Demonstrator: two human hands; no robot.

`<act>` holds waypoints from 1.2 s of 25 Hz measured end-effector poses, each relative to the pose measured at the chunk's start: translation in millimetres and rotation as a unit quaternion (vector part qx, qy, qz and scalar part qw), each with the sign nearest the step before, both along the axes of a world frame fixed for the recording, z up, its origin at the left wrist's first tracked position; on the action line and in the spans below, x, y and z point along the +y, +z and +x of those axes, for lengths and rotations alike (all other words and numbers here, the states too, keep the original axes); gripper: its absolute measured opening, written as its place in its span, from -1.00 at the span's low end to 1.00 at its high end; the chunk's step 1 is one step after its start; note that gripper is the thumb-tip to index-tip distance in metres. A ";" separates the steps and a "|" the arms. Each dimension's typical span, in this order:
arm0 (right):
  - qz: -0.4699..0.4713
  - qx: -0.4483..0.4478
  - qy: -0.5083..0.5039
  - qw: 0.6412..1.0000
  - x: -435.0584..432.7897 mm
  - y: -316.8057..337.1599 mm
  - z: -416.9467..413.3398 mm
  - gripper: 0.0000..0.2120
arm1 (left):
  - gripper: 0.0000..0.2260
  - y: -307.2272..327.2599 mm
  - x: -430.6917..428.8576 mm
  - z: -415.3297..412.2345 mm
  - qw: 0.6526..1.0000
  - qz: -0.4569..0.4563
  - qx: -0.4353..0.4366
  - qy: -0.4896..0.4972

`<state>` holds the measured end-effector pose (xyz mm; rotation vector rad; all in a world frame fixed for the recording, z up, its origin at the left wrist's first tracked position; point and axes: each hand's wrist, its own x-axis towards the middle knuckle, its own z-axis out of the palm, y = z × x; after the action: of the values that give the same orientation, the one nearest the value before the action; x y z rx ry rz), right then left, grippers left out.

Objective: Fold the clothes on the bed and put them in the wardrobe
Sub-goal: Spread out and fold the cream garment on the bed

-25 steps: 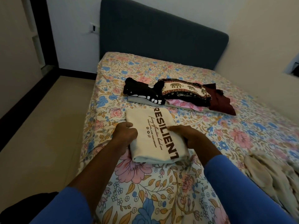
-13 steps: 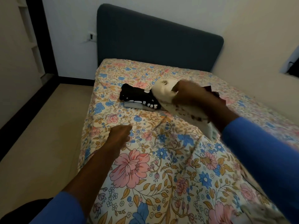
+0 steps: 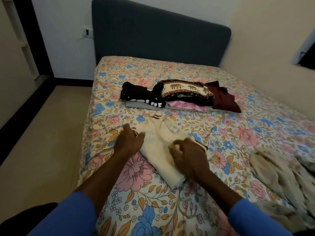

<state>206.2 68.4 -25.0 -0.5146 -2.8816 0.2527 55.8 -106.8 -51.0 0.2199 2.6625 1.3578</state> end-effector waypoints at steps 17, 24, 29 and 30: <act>-0.477 -0.010 -0.167 0.863 86.5 4.3 39.6 -0.74 | -0.32 14.7 10.8 -51.6 0.992 -0.120 -0.013 -0.028; -0.563 0.025 -0.153 0.812 103.9 -1.1 36.1 -0.87 | -0.73 39.1 120.2 -76.4 0.969 -0.139 0.117 -0.170; -0.658 0.065 -0.166 0.732 110.7 -7.4 35.2 -0.83 | -0.31 33.1 113.3 -66.2 0.920 -0.336 0.116 -0.165; -0.685 0.068 -0.177 0.704 107.2 -8.2 35.3 -0.79 | -0.20 29.9 100.8 -64.6 0.906 -0.376 0.100 -0.168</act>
<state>241.5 175.7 -33.2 -1.1050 -1.8152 2.2214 -8.8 -6.1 -21.1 0.6972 2.8922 0.1678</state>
